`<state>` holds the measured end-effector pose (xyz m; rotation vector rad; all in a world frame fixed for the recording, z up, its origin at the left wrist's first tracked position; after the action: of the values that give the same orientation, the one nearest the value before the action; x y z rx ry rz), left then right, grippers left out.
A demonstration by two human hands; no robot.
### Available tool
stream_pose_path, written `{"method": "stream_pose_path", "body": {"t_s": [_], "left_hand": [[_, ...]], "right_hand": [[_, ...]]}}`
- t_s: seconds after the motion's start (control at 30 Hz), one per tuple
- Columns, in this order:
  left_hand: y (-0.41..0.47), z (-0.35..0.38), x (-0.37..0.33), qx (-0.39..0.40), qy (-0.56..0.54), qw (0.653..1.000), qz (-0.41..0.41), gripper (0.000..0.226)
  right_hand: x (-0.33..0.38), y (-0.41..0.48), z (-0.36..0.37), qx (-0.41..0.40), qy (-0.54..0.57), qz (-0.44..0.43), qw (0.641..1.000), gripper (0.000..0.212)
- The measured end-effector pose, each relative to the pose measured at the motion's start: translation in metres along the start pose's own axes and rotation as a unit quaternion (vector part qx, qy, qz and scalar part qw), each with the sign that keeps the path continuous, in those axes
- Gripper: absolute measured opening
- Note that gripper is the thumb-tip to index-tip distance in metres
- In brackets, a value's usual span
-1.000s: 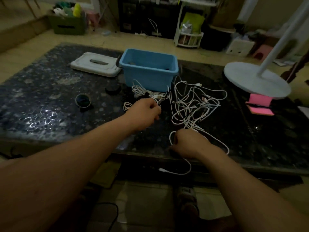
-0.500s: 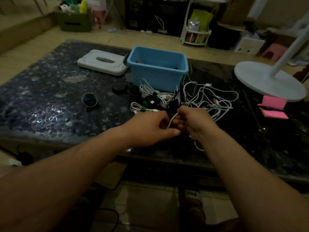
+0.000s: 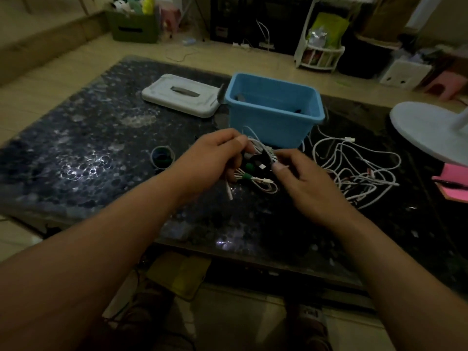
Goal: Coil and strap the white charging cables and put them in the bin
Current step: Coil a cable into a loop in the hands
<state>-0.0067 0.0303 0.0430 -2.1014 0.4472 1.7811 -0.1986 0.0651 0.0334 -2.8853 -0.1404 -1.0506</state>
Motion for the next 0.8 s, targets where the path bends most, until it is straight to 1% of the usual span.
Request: {"method": "stream_pose_path", "body": {"t_s": [0.07,0.13,0.2,0.27,0.3,0.4,0.47,0.53,0.6,0.67,0.73,0.8], "left_hand": [[0.002,0.001,0.002,-0.009,-0.072,0.997,-0.004,0.032],[0.003,0.002,0.005,-0.032,-0.141,0.989,-0.002,0.03],[0.004,0.004,0.006,-0.044,-0.18,0.983,0.015,0.028],[0.003,0.009,0.006,-0.035,-0.188,0.981,0.022,0.029],[0.003,0.013,0.007,-0.027,-0.195,0.98,0.017,0.031],[0.002,0.024,0.013,-0.009,-0.211,0.977,-0.015,0.031],[0.002,0.027,0.017,-0.025,-0.223,0.974,-0.024,0.031],[0.003,0.025,0.021,-0.06,-0.252,0.965,-0.028,0.029],[0.005,0.021,0.021,-0.084,-0.27,0.959,-0.025,0.022],[0.008,0.014,0.015,-0.091,-0.248,0.964,-0.017,0.017],[0.009,0.001,0.011,-0.101,-0.203,0.974,-0.015,0.013],[0.007,-0.017,0.012,-0.13,-0.15,0.98,-0.025,0.019]], "right_hand": [[0.004,0.001,0.017,0.041,0.023,0.009,0.999,0.023],[0.009,0.001,0.028,0.054,0.048,0.018,0.997,0.012],[0.017,0.001,0.037,0.069,0.087,0.015,0.994,0.016],[0.023,0.001,0.044,0.079,0.129,0.014,0.988,0.017],[0.025,0.001,0.046,0.078,0.129,0.009,0.989,0.016],[0.031,-0.002,0.049,0.085,0.074,-0.008,0.994,0.016],[0.036,-0.006,0.055,0.119,0.03,-0.012,0.992,0.02],[0.04,-0.009,0.06,0.151,-0.024,-0.011,0.988,0.031],[0.037,-0.012,0.06,0.15,-0.055,-0.011,0.987,0.041],[0.028,-0.017,0.056,0.143,-0.076,-0.011,0.987,0.041],[0.017,-0.021,0.052,0.153,-0.104,-0.008,0.983,0.035],[0.008,-0.024,0.044,0.164,-0.12,0.0,0.979,0.029]]}}
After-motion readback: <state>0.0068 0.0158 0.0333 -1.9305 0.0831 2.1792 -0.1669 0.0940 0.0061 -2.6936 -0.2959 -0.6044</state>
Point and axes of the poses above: each hand's wrist, its own y-axis towards the middle knuckle, its own z-axis out of the palm, x = y × z, the point moved 9 cm from there along y, towards the middle knuckle, and after that the axes turned 7 degrees about x, right-handed, at the moved point
